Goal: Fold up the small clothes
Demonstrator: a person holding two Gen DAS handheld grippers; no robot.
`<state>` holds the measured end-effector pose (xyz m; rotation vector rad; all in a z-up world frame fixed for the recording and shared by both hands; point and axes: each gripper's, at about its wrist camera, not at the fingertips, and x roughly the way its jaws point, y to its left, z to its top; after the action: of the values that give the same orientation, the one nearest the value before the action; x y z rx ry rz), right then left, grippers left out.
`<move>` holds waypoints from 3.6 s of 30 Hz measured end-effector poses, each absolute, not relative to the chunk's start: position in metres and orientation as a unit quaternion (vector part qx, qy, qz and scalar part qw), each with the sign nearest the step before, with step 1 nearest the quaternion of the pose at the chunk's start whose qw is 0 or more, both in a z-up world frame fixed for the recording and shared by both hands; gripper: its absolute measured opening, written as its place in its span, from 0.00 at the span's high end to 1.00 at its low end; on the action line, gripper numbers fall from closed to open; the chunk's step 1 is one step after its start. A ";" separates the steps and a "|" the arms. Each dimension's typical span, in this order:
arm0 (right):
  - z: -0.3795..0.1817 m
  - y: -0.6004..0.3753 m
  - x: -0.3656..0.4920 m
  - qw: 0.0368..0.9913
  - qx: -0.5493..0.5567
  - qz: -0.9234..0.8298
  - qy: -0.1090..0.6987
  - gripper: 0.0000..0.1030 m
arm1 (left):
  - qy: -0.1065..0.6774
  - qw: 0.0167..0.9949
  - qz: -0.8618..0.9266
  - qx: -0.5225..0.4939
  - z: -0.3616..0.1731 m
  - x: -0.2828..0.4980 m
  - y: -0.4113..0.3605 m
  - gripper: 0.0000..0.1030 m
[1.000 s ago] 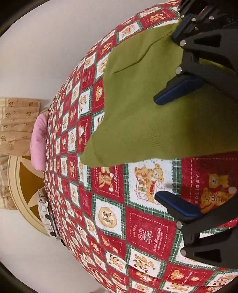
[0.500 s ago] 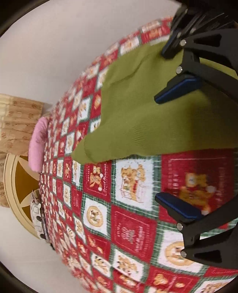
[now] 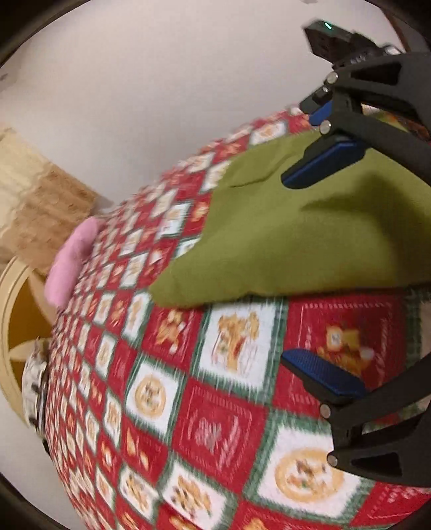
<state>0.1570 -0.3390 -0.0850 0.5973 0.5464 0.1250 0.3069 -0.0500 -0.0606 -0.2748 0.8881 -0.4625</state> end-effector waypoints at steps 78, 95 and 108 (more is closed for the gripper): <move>0.014 -0.267 -0.033 0.966 0.119 -0.048 0.226 0.74 | 0.331 0.890 -0.311 0.027 -0.010 0.148 -0.120 0.62; 0.018 -0.369 -0.144 0.952 0.120 -0.176 0.220 0.74 | 0.334 0.836 -0.429 0.075 -0.006 0.068 -0.245 0.62; -0.006 -0.438 -0.170 0.934 0.156 -0.229 0.227 0.74 | 0.339 0.817 -0.449 0.123 -0.021 0.040 -0.321 0.62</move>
<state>-0.1698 -0.4380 -0.0061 0.3189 0.4647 -0.4693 0.0398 -0.3212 -0.0207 0.2628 0.7232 -0.9569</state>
